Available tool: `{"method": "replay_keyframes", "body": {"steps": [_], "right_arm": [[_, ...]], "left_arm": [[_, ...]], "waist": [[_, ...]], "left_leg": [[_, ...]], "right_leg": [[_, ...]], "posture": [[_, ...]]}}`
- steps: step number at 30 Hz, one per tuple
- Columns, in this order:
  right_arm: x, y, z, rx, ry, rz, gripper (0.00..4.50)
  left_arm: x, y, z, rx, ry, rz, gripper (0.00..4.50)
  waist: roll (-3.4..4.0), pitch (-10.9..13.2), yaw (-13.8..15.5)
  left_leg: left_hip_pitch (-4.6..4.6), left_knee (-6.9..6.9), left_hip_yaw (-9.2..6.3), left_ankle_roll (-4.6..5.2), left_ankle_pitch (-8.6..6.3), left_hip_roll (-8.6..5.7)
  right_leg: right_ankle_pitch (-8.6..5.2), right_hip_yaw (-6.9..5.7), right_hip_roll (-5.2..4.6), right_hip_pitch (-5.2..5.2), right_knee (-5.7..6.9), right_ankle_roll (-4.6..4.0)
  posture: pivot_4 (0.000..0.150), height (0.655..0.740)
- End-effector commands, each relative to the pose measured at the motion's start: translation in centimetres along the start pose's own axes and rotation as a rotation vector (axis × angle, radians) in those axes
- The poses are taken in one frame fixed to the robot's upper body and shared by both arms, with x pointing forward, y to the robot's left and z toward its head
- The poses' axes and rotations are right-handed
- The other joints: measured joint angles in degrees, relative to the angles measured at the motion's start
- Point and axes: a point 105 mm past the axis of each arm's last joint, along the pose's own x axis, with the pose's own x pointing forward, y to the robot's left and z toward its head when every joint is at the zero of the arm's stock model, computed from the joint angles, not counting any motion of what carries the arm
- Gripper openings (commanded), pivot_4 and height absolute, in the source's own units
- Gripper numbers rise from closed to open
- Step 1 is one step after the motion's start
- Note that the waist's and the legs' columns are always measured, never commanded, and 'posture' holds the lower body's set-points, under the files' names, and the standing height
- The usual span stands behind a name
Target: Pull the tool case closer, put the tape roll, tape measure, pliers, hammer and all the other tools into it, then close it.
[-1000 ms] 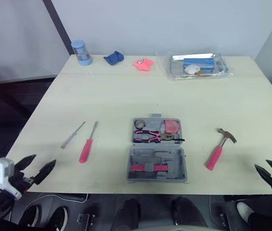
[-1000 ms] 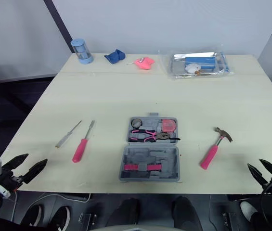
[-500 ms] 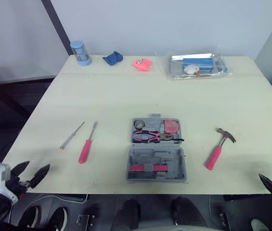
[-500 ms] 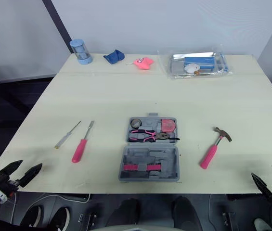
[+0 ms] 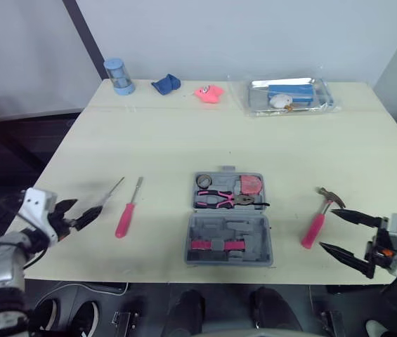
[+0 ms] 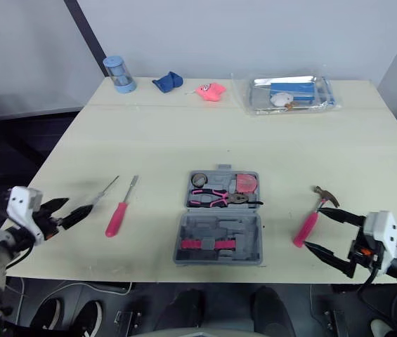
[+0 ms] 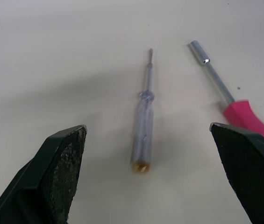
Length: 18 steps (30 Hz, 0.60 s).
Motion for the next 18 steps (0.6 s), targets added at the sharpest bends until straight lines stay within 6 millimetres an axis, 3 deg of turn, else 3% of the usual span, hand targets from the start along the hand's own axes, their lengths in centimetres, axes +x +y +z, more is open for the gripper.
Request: {"method": "replay_keyframes", "body": {"steps": [1,5,18], "right_arm": [[1.3,0.2,1.6,-0.056,-0.039,0.062,4.47],[2.5,0.0,2.9,-0.102,-0.089,0.098,4.47],[3.5,-0.3,4.0,-0.142,-0.118,0.112,4.47]], "left_arm": [[0.5,0.4,0.4,0.008,0.038,0.004,4.50],[2.0,0.4,0.5,0.012,0.077,-0.003,4.50],[3.3,0.6,-0.6,-0.086,0.171,-0.006,4.50]], "waist": [[0.00,0.00,-0.10],[-0.01,0.01,-0.09],[-0.01,0.01,-0.08]], "left_leg": [[-0.01,0.00,0.01,0.00,0.00,0.00],[-0.01,0.00,0.00,0.00,0.00,0.00],[-0.02,0.02,-0.05,0.00,0.00,-0.02]], "right_leg": [[0.00,0.00,0.00,0.00,-0.01,0.00],[0.00,-0.01,0.00,-0.01,0.00,0.00],[0.00,-0.05,0.00,-0.02,0.06,0.00]], "posture": [[0.150,0.7400],[0.150,0.7400],[0.150,0.7400]]}}
